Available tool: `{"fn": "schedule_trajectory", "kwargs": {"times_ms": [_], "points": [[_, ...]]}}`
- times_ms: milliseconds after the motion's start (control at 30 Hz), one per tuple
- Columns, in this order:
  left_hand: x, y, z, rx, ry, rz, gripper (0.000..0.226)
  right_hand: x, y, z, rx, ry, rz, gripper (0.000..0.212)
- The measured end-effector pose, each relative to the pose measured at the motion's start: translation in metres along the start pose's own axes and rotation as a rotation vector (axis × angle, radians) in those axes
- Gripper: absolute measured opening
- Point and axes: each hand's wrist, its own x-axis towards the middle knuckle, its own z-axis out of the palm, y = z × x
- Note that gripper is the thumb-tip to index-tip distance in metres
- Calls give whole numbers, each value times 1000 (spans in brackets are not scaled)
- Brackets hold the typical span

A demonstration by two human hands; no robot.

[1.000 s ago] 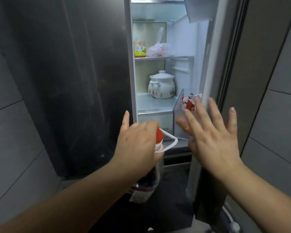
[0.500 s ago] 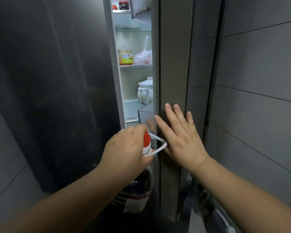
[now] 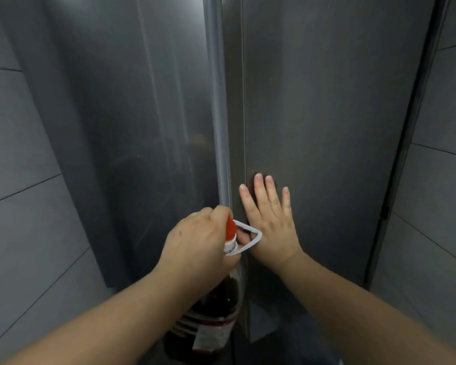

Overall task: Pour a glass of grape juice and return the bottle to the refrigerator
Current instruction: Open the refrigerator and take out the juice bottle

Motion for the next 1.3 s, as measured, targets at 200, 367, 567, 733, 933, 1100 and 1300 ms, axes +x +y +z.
{"fn": "schedule_trajectory", "kwargs": {"times_ms": [200,367,567,733,933,1100,1300], "points": [[17,-7,15,80,12,-58,47,15,3,44,0,14,-109,101],[28,-11,26,118,18,-91,48,24,5,67,-19,61,-146,101],[38,-13,40,123,19,-115,47,33,6,83,-46,26,-191,75],[51,-16,50,121,23,-131,47,41,11,95,-5,1,-222,67],[66,-10,65,104,3,-108,50,-2,34,119,1,-121,-311,68],[75,-1,89,78,-54,-109,51,-39,53,143,-41,-351,-266,78],[81,10,114,41,-99,-95,51,-40,54,141,18,-367,-280,74]]}}
